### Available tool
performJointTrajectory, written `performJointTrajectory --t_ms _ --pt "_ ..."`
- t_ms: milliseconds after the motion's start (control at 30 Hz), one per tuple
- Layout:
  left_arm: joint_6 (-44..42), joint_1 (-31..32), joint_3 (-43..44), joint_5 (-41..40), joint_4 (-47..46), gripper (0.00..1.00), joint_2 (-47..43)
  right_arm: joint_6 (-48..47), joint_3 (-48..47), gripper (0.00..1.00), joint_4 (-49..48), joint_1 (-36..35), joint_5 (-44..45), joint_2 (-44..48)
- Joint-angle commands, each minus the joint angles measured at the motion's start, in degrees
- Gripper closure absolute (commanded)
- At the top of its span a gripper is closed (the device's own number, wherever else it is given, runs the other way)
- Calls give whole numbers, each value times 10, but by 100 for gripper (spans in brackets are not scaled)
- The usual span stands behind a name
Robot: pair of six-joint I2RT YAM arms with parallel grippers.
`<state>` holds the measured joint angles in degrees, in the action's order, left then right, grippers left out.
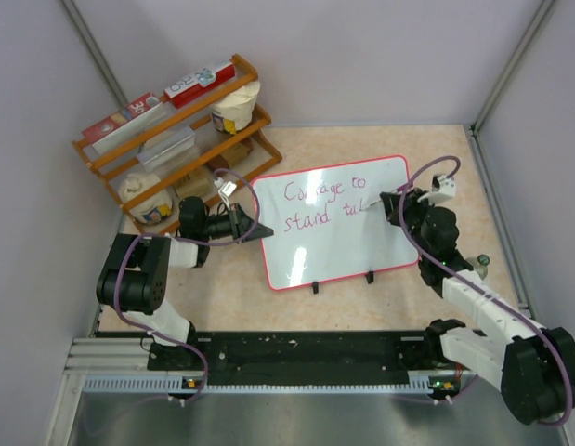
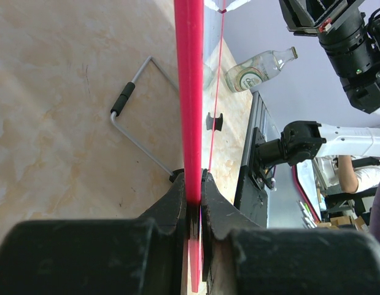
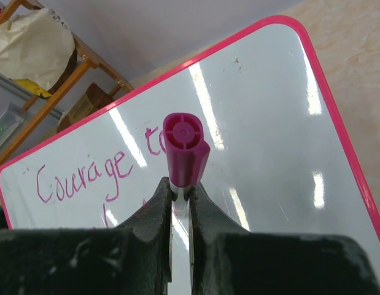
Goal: Write a sentence on the whiteboard
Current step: Write with the whiteboard marker on the whiteboard.
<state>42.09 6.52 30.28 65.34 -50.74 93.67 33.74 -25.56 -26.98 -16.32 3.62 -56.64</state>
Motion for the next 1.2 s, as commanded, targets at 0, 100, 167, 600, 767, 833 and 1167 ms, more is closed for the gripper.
performJointTrajectory --t_ms 0,100,167,600,767,833,1167 --pt "-39 1 6 -35 -9 100 -2 0 15 100 11 5 -3 20" --pt "-39 1 6 -35 -9 100 -1 -1 17 100 17 5 0 27" --pt "-39 1 7 -35 -9 100 0 -2 17 100 19 6 3 30" --pt "-39 1 6 -35 -9 100 -1 -11 -33 100 19 16 14 20" --pt "-40 1 7 -36 -8 100 -2 -15 -53 100 20 20 11 20" --pt "-40 1 7 -35 -8 100 0 -17 -58 100 20 20 11 21" --pt "-41 1 7 -36 -5 100 -1 -24 -87 100 20 26 8 -8"
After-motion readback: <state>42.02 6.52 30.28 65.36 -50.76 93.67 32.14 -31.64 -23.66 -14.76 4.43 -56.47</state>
